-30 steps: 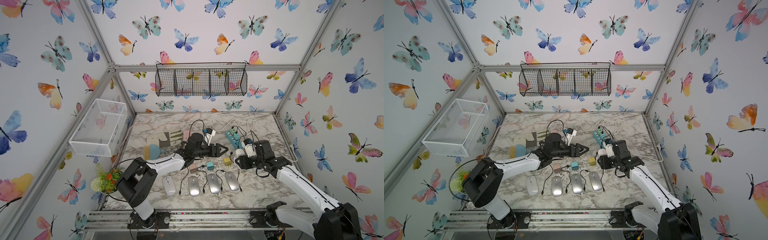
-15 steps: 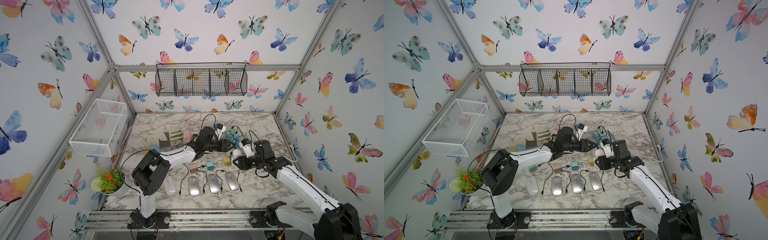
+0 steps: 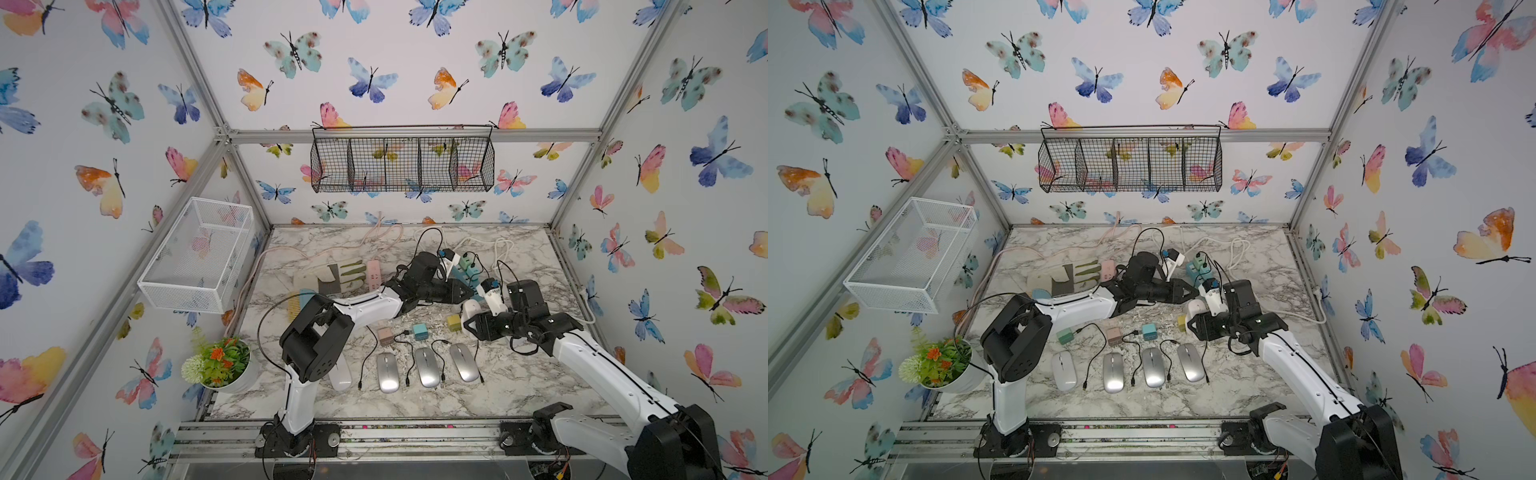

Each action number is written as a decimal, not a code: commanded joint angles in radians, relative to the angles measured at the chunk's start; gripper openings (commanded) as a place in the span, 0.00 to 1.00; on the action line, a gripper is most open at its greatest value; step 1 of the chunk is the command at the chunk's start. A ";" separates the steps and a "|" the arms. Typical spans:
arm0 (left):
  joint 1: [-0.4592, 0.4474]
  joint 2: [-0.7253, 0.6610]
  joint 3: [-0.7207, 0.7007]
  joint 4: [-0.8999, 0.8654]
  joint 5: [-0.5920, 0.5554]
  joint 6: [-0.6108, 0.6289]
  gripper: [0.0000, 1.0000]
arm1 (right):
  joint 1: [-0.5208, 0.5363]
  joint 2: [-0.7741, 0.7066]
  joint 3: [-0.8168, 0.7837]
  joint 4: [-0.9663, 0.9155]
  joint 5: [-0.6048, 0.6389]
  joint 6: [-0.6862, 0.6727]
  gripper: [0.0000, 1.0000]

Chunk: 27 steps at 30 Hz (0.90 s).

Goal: Unplug the wireless mouse
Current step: Remove the power cord from the mouse.

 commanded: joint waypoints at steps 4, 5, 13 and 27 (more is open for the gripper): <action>-0.004 0.050 0.066 -0.049 -0.009 0.035 0.19 | 0.004 0.013 0.019 0.022 -0.039 -0.008 0.01; -0.004 0.053 0.073 -0.058 -0.014 0.038 0.18 | 0.004 0.014 0.019 0.022 -0.041 -0.009 0.01; -0.004 0.058 0.100 -0.078 -0.027 0.053 0.09 | 0.004 0.018 0.019 0.018 -0.044 -0.007 0.01; 0.016 0.082 0.201 -0.135 -0.015 0.054 0.00 | 0.004 0.044 0.019 -0.051 -0.086 0.023 0.01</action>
